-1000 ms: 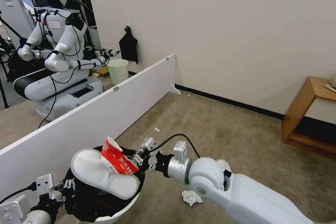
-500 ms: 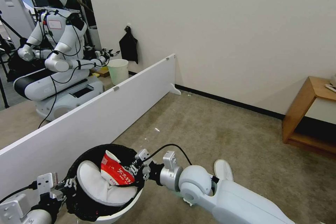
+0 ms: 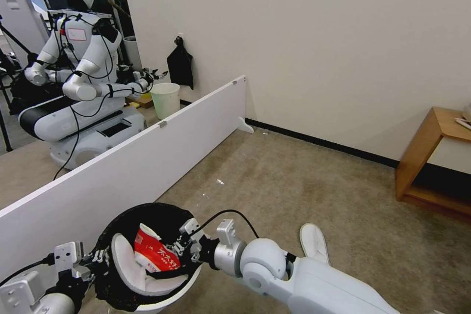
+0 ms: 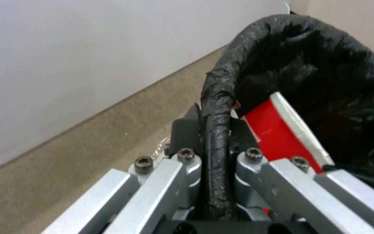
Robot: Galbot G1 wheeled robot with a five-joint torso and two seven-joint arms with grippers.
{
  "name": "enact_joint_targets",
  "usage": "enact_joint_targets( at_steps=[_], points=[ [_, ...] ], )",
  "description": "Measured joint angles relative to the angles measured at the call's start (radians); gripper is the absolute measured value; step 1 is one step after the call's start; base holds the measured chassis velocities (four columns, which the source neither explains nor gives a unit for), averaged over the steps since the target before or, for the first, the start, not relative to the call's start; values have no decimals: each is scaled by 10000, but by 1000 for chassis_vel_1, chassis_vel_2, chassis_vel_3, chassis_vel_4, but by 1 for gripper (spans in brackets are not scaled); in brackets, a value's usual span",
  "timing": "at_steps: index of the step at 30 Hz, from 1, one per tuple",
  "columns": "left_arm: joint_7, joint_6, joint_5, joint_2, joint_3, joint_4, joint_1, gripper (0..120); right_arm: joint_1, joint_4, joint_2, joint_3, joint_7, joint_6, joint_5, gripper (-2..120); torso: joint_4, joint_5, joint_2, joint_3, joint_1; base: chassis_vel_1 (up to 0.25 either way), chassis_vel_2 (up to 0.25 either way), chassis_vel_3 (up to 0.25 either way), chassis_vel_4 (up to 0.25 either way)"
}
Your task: Pick up the trash bin, then pick up the garbage from the floor and place it into the trash bin.
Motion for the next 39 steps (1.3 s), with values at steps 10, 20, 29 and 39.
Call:
enact_joint_targets(
  at_steps=[10,20,29,39],
  points=[
    [-6,4,32,-4,42,-7,-7,4,49,2,364,-394,328,-17,157,19,0,0,0,0,0,0,0,0,0],
    [-29,20,21,37,13,18,31,4,-99,865,-238,457,401,115,446,60,-2,2,0,0,0,0,0,0,0],
    [-35,30,-5,76,0,34,58,4,-274,1384,-847,852,371,122,377,85,0,2,0,0,0,0,0,0,0],
    [-52,32,-3,-10,-53,93,112,4,-1528,2145,-1479,4093,223,557,-589,100,-1,2,0,0,0,0,0,0,0]
  ],
)
